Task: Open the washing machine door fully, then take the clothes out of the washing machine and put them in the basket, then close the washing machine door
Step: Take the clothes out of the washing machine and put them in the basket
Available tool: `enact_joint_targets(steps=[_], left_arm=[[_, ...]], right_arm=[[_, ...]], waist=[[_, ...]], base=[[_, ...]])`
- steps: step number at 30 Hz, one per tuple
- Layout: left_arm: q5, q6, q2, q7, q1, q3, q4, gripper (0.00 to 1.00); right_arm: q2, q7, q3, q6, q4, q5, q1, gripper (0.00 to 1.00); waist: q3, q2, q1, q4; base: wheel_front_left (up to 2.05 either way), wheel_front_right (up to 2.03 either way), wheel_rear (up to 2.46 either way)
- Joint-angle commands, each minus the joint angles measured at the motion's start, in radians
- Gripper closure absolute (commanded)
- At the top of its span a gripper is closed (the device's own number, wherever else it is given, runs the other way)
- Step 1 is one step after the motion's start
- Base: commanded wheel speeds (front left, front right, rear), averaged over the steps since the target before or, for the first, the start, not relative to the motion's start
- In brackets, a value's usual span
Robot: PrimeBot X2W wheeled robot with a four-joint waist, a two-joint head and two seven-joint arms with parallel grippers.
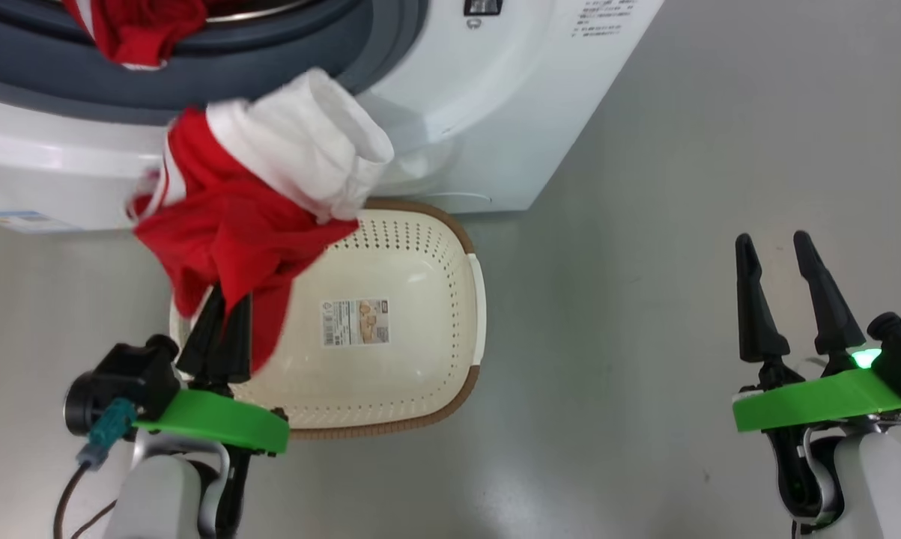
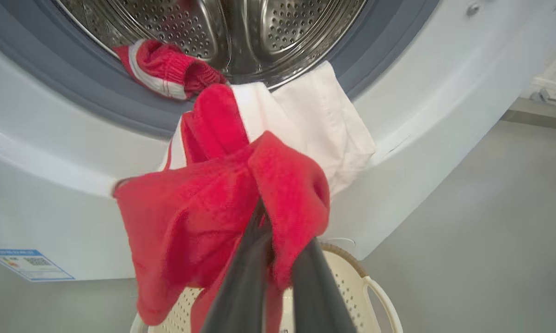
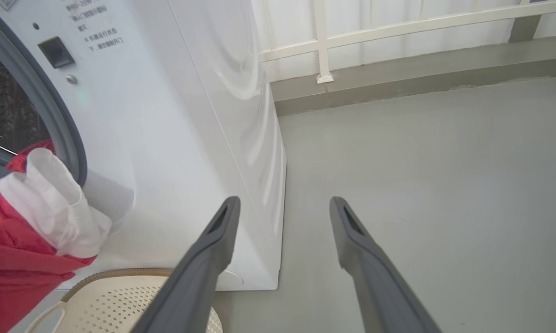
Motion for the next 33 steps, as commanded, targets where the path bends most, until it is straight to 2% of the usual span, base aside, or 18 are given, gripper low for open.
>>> enact_joint_targets(steps=[1, 21, 30, 32, 33], left_arm=[[0.002, 0.001, 0.018, -0.005, -0.022, 0.026, -0.001, 1.0], [0.091, -0.006, 0.024, -0.005, -0.302, 0.025, 0.467, 1.0], [0.099, -0.007, 0.022, -0.005, -0.386, 0.038, 0.577, 1.0], [0.1, -0.006, 0.021, -0.005, -0.393, 0.043, 0.583, 0.67], [0.1, -0.006, 0.021, -0.005, -0.393, 0.043, 0.583, 0.67]], right_arm=[[-0.002, -0.006, 0.022, 0.007, -0.028, 0.011, -0.014, 0.0], [-0.002, -0.006, 0.027, 0.007, -0.07, 0.032, -0.107, 0.0], [-0.002, -0.006, 0.021, 0.007, -0.082, 0.028, -0.123, 0.0], [-0.002, -0.006, 0.021, 0.007, -0.081, 0.024, -0.124, 0.0], [-0.002, -0.006, 0.021, 0.007, -0.081, 0.024, -0.124, 0.0]], waist=[[0.036, 0.0, 0.0, -0.011], [0.281, 0.0, 0.0, -0.051], [0.326, 0.0, 0.0, -0.048], [0.323, 0.0, 0.0, -0.047], [0.323, 0.0, 0.0, -0.047]], base=[[0.0, 0.0, 0.0], [0.0, 0.0, 0.0], [0.0, 0.0, 0.0], [0.0, 0.0, 0.0], [0.0, 0.0, 0.0]])
